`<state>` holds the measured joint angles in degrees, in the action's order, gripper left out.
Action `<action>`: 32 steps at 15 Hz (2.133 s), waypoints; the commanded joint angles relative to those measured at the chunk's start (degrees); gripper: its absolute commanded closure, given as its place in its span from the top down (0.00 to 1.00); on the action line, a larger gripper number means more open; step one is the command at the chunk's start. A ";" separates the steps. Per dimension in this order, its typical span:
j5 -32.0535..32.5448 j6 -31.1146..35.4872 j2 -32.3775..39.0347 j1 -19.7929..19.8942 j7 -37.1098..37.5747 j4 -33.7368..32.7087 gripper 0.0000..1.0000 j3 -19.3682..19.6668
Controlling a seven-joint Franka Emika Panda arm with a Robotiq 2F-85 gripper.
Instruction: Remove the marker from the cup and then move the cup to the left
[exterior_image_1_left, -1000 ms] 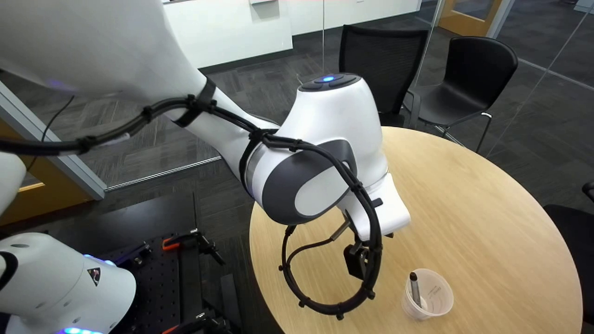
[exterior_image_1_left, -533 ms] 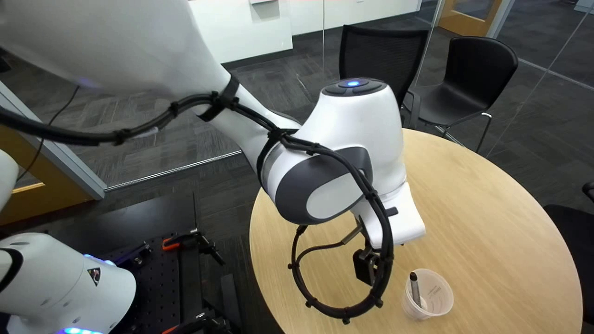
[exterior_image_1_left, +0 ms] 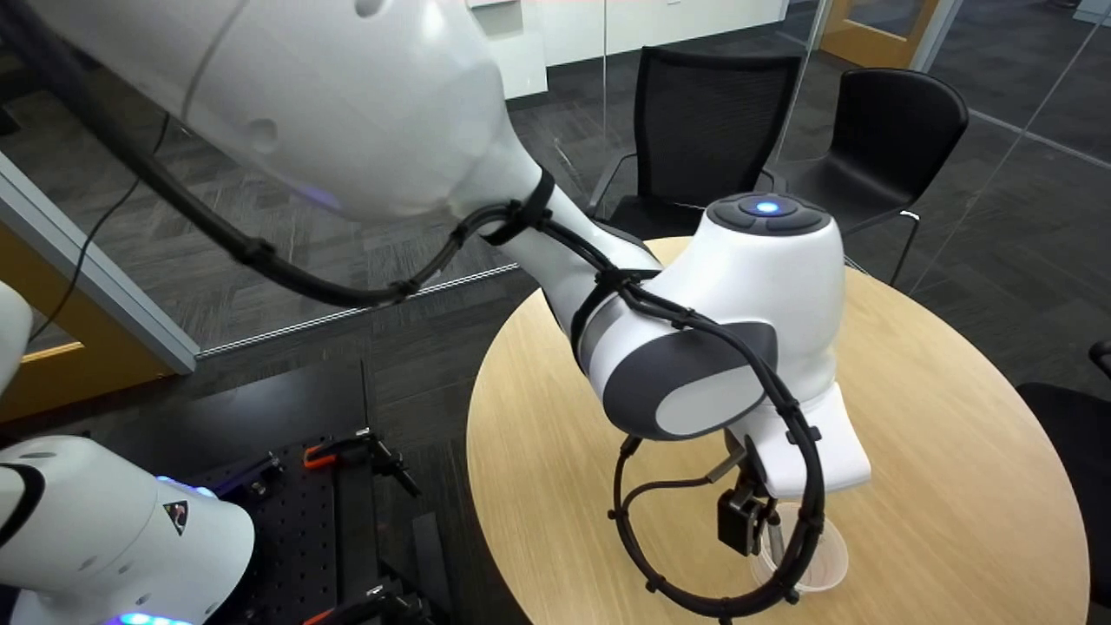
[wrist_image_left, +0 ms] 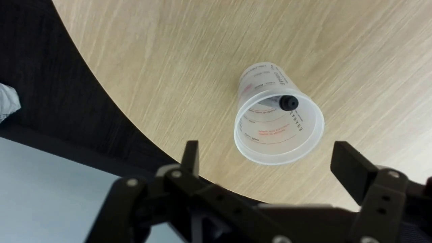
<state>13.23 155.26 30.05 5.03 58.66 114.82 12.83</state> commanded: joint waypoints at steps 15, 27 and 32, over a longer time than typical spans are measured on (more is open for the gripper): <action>-14.26 -2.06 12.39 -0.09 -8.79 -12.37 0.76 0.77; -21.16 -3.42 14.76 2.70 -16.24 -16.40 0.61 -2.67; -23.70 -4.53 14.84 2.87 -17.85 -16.64 0.53 -2.39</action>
<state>-8.25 153.32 44.53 7.07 43.12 99.87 10.93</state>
